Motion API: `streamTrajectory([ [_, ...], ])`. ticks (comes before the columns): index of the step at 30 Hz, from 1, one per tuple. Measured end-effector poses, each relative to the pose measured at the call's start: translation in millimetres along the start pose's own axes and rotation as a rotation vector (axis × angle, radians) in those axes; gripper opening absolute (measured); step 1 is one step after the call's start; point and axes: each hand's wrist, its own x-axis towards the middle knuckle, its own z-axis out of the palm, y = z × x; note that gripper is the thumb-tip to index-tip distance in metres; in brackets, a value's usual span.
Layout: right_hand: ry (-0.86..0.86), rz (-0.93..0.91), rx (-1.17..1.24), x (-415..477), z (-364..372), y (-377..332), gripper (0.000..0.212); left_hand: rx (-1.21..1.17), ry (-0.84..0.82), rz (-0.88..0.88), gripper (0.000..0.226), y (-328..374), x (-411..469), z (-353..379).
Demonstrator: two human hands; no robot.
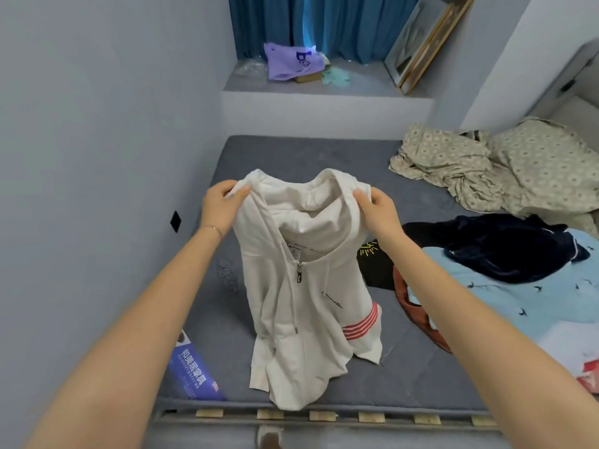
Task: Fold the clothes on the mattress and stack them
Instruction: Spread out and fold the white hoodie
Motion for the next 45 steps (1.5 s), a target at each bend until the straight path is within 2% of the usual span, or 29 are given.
streamTrajectory([
  [3,-0.014,0.066,-0.059,41.5,31.0,28.3,0.035,-0.012,-0.027,-0.095,0.023,-44.8,38.2,22.2],
  [11,0.016,0.251,-0.211,161.3,120.0,110.6,0.031,0.020,-0.140,-0.265,0.009,-169.1,150.4,81.1],
  [16,0.054,0.301,-0.121,246.4,158.5,135.1,0.035,-0.065,-0.178,-0.279,0.006,-217.4,224.8,104.7],
  [19,0.031,0.291,-0.102,272.7,173.8,155.6,0.018,-0.137,-0.227,-0.292,0.032,-250.9,244.4,114.5],
  [20,0.019,0.301,-0.122,275.2,177.2,165.9,0.023,-0.072,-0.256,-0.286,0.038,-264.3,245.0,117.8],
  [22,0.007,0.341,-0.191,271.1,181.5,185.2,0.051,0.098,-0.321,-0.262,0.044,-290.0,237.9,125.1],
  [24,-0.018,0.364,-0.249,263.0,183.2,206.0,0.059,0.172,-0.343,-0.244,0.044,-306.8,224.3,132.1],
  [35,-0.145,0.438,-0.477,220.6,166.0,313.3,0.069,0.470,-0.530,-0.072,0.047,-354.7,171.0,198.8],
  [40,-0.227,0.486,-0.634,191.2,151.1,384.4,0.070,0.488,-0.634,-0.124,0.052,-385.2,108.2,257.1],
  [45,-0.224,0.549,-0.565,171.3,135.5,446.6,0.064,0.543,-0.735,-0.039,0.053,-408.8,67.3,319.1],
])
